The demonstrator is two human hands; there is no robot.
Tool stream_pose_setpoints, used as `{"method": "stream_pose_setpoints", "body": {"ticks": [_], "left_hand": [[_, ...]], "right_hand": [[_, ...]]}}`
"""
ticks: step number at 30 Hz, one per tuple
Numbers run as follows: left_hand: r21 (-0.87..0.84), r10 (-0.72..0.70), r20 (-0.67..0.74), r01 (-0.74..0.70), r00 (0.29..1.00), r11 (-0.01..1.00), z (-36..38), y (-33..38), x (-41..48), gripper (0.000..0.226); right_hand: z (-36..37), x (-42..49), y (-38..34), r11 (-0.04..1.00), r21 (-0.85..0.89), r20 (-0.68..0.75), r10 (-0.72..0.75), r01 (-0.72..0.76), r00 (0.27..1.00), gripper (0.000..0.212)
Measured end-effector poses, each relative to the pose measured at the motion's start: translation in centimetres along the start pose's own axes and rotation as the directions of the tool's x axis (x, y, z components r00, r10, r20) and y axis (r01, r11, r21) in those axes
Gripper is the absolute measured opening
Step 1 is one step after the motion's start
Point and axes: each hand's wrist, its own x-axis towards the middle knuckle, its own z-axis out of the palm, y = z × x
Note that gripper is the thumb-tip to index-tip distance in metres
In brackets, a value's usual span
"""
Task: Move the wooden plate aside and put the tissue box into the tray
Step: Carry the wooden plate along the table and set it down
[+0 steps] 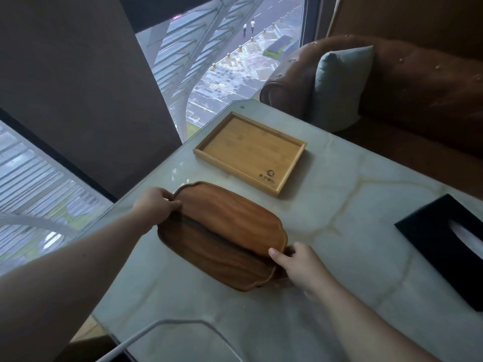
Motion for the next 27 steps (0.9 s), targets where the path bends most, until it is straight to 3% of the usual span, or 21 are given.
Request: {"method": "stream_pose_setpoints", "body": {"ticks": [18,24,27], "left_hand": [[-0.014,0.028,-0.127,-0.031,0.991,0.999,-3.1,-4.6,4.2,0.022],[0.22,0.06,-0.095,-0.038,0.994,0.975,-2.7,-3.8,3.5,0.044],[0.429,0.153,-0.096,-0.097,0.984,0.898,-1.8,-2.3,1.8,0.055]], "right_hand": [[7.4,2.5,-2.4,0.997,-0.066,0.057,0.052,-0.049,0.997,0.034],[6.5,1.2,-3.3,0.994,-0.078,0.169,0.095,-0.082,0.981,0.021],[5.1,0.4,-3.8,0.98,-0.198,0.199,0.072,-0.032,0.977,0.03]]}}
